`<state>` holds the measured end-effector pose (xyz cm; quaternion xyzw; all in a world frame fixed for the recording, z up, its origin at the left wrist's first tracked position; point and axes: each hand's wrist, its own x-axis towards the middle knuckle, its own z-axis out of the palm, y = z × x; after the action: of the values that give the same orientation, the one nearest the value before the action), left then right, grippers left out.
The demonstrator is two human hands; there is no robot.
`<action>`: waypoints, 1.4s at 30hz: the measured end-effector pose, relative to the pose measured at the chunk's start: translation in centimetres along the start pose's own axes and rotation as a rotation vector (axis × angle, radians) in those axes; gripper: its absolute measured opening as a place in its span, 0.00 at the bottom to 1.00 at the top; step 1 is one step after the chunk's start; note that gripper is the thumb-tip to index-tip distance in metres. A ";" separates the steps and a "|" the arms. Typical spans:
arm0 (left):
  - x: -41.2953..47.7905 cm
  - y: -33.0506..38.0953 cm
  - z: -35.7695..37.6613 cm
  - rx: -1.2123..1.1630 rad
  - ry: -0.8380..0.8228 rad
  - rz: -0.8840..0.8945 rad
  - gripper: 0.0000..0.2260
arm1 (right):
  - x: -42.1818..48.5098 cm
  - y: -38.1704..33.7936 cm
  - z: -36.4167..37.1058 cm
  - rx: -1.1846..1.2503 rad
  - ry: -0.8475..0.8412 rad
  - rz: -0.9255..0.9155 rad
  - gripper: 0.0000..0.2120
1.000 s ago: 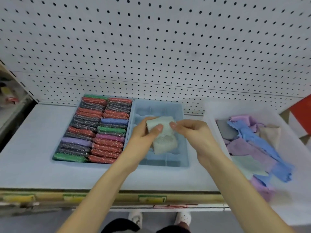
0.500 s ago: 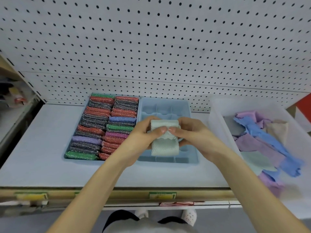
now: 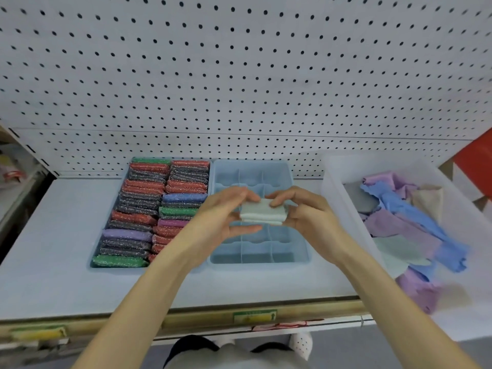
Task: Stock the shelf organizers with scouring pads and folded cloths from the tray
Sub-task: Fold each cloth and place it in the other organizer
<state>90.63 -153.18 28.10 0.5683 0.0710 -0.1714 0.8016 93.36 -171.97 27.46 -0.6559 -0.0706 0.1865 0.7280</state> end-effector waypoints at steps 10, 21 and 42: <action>1.2 -2.1 -1.7 0.334 0.142 0.079 0.17 | 2.6 0.2 -0.2 -0.475 -0.204 0.187 0.12; 3.5 -6.1 -8.7 1.002 0.390 0.239 0.18 | 15.7 4.3 0.7 -0.807 0.051 0.076 0.08; 7.1 -9.5 -8.9 1.630 0.368 0.176 0.26 | 23.5 9.5 2.2 -1.507 -0.272 -0.075 0.12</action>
<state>94.55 -149.05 14.41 0.9919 0.0100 -0.0107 0.1262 112.53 -160.73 15.09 -0.9435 -0.2898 0.1421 0.0746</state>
